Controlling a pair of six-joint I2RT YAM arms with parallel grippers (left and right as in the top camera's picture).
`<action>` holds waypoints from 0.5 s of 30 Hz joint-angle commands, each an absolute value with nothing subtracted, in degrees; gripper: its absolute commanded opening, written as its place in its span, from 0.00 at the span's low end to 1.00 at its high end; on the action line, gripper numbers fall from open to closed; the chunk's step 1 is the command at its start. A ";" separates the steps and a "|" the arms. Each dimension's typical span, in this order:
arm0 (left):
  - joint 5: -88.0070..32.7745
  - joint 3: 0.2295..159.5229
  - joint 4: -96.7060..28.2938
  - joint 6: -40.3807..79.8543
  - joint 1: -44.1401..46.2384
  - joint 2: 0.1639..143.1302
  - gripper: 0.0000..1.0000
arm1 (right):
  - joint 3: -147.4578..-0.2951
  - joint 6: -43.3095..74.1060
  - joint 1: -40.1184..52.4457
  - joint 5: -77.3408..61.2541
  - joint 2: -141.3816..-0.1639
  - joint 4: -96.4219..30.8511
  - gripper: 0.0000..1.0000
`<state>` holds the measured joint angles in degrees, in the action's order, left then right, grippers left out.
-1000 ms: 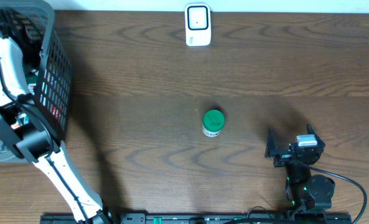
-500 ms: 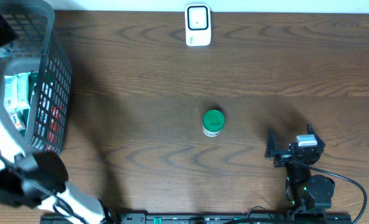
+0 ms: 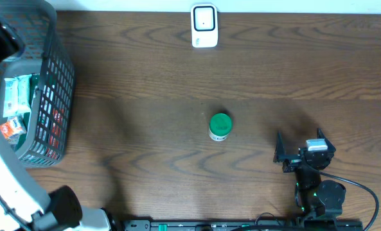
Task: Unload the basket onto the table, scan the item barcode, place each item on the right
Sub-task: 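Carry the tub to the scanner and set it beside the jar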
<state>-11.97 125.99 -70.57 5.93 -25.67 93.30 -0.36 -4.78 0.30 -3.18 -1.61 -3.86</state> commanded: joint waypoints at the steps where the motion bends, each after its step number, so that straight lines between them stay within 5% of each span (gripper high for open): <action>1: -14.61 126.56 -72.29 6.26 -22.46 90.54 0.67 | -0.32 -4.12 0.32 -3.07 -1.52 -4.10 0.99; 15: -14.55 120.55 -82.46 5.54 4.12 93.36 0.67 | -0.32 -4.12 0.32 -3.07 -1.52 -4.10 0.99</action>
<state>-13.89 123.20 -82.19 5.98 -0.56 91.61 -0.36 -4.78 0.30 -3.18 -1.61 -3.86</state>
